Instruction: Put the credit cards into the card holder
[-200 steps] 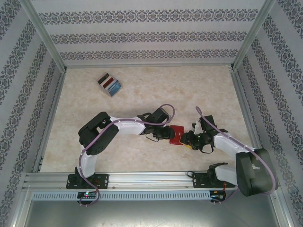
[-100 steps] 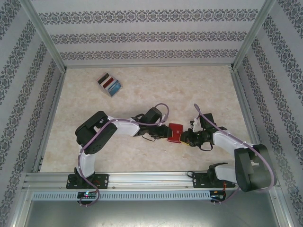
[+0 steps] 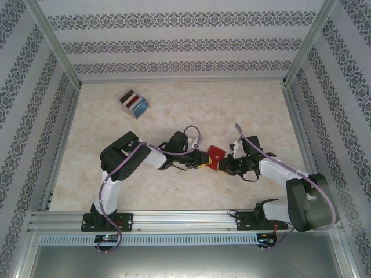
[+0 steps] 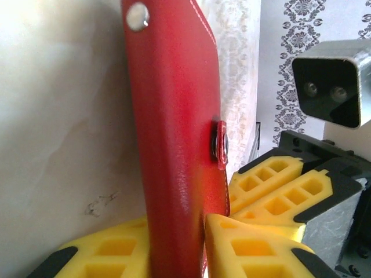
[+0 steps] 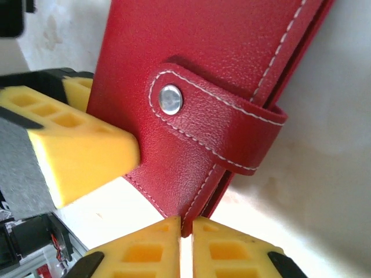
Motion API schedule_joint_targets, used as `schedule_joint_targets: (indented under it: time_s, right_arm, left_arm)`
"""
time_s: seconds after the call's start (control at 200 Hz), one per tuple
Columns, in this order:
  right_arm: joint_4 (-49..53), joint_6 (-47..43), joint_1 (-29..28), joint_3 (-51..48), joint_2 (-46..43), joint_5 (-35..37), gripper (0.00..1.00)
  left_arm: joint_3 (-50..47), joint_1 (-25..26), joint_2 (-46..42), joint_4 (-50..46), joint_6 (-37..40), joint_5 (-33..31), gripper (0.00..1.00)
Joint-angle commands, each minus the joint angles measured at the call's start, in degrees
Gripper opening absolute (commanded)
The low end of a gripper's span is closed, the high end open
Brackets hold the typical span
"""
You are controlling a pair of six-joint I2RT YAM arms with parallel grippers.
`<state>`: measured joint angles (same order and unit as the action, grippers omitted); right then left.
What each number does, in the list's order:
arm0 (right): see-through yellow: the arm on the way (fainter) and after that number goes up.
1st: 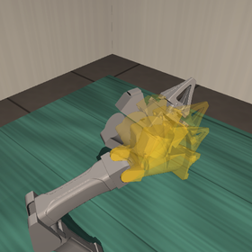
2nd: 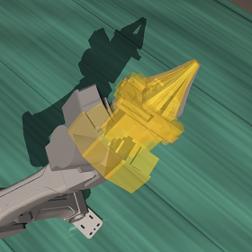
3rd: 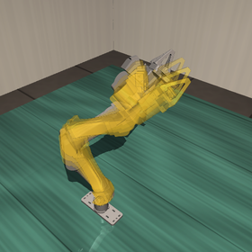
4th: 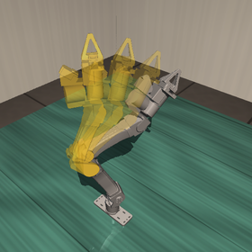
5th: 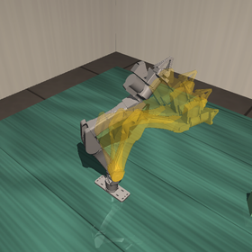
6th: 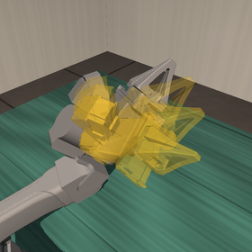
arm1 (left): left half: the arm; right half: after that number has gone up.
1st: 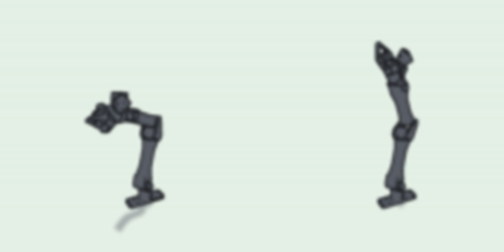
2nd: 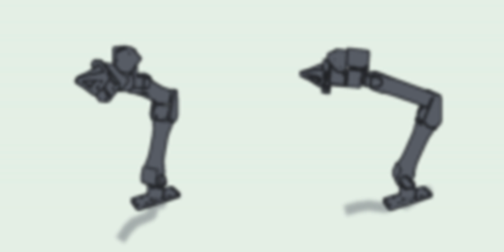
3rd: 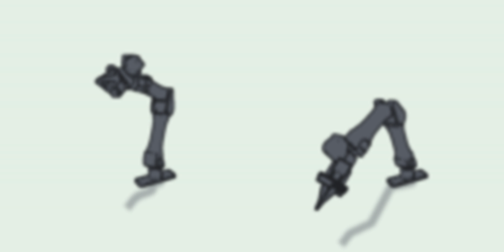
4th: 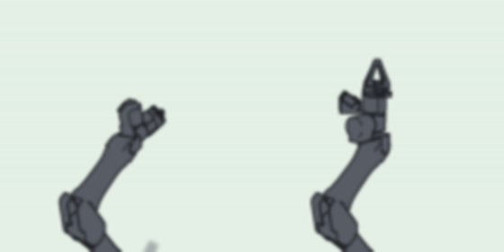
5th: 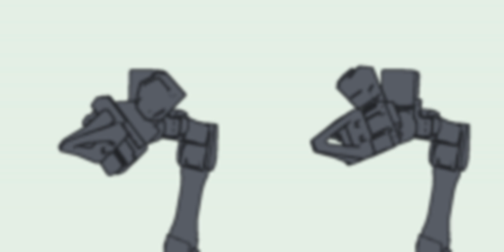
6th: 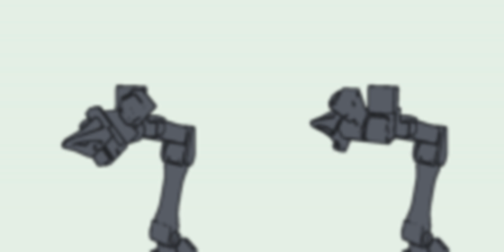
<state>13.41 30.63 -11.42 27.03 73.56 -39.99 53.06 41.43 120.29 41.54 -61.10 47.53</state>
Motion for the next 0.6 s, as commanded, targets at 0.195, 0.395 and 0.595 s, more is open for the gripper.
schedule_joint_targets:
  time_s: [0.195,0.395,0.595]
  right_arm:
    - [-0.2,-0.2,-0.9,2.2,-2.0,4.9,0.32]
    - [4.0,5.5,-4.4,4.9,-9.6,16.5,0.42]
    - [4.7,15.5,-10.8,9.7,-6.7,25.7,0.45]
  left_arm:
    - [-6.1,-1.3,-2.4,-0.3,4.6,-10.3,0.00]
    - [-9.5,-0.4,-10.1,-5.7,12.9,-18.4,0.00]
    - [-10.4,3.1,-16.1,-8.9,19.9,-24.2,0.00]
